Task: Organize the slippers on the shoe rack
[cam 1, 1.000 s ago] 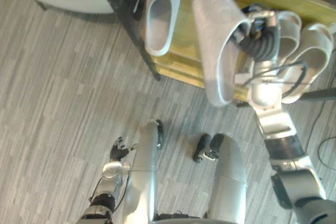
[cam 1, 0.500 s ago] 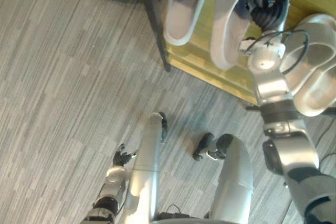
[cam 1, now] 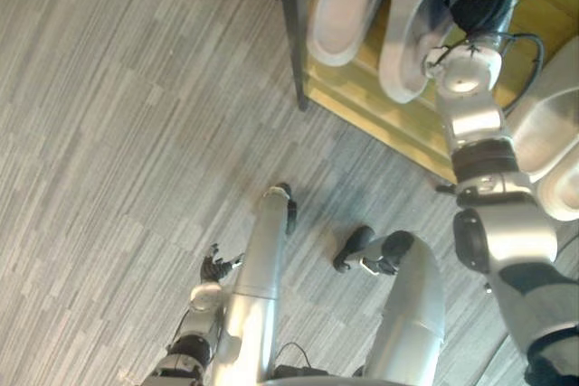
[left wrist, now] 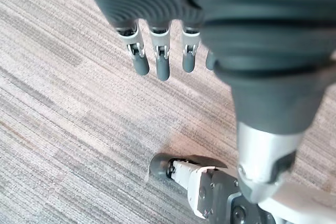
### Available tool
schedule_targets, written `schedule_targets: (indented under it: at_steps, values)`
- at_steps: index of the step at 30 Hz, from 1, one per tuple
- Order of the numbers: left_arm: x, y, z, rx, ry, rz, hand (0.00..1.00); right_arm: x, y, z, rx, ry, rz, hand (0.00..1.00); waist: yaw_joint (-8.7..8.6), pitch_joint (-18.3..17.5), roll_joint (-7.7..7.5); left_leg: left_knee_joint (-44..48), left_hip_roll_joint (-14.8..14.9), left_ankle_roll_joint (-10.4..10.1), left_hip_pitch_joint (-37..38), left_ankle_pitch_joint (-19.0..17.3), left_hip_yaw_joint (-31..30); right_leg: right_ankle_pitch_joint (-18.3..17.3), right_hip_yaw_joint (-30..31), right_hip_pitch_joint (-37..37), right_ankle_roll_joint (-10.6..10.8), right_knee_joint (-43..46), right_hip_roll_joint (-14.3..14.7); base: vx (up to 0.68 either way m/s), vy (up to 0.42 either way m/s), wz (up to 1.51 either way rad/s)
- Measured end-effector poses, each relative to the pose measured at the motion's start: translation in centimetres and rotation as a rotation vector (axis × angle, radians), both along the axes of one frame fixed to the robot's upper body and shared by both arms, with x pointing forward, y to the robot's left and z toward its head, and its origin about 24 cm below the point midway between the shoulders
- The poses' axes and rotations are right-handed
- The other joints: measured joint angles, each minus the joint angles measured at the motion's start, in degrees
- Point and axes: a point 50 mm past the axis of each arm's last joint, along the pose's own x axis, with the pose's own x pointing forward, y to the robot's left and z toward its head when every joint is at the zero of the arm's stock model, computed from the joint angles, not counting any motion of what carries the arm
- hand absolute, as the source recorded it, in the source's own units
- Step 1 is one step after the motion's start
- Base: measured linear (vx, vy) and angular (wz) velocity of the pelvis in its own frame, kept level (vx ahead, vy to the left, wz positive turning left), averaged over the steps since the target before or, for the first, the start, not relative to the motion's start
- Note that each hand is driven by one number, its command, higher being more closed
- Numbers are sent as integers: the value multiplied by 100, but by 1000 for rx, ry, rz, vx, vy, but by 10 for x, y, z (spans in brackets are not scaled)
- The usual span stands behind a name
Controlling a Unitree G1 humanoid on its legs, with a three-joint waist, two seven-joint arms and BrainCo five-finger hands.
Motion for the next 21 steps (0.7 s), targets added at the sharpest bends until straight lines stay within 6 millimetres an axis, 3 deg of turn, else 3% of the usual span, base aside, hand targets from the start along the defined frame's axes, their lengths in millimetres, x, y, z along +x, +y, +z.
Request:
schedule_targets:
  at_steps: [4, 12, 21]
  values:
    - [4, -1, 2, -4, -11, -2, 0, 0, 1, -4, 93, -16, 3, 0, 1, -1, 0, -65, -2, -8, 2, 27, 5, 2, -3, -13, -3, -27, 2, 0, 0, 0]
    - [4, -1, 2, -9, -8, 10, 0, 0, 3, -6, 100, -17, 11, 0, 1, -20, -2, -89, 36, -15, 23, 41, 14, 9, 3, -16, -15, -54, 37, -2, 5, -1]
    - [0, 4, -1, 0, 11, 46, 0, -7, 27, -45, 142, -5, 71, 0, -5, -192, -7, -160, 178, -15, 227, 40, 141, 44, 119, 54, -66, -123, 131, -15, 11, -8]
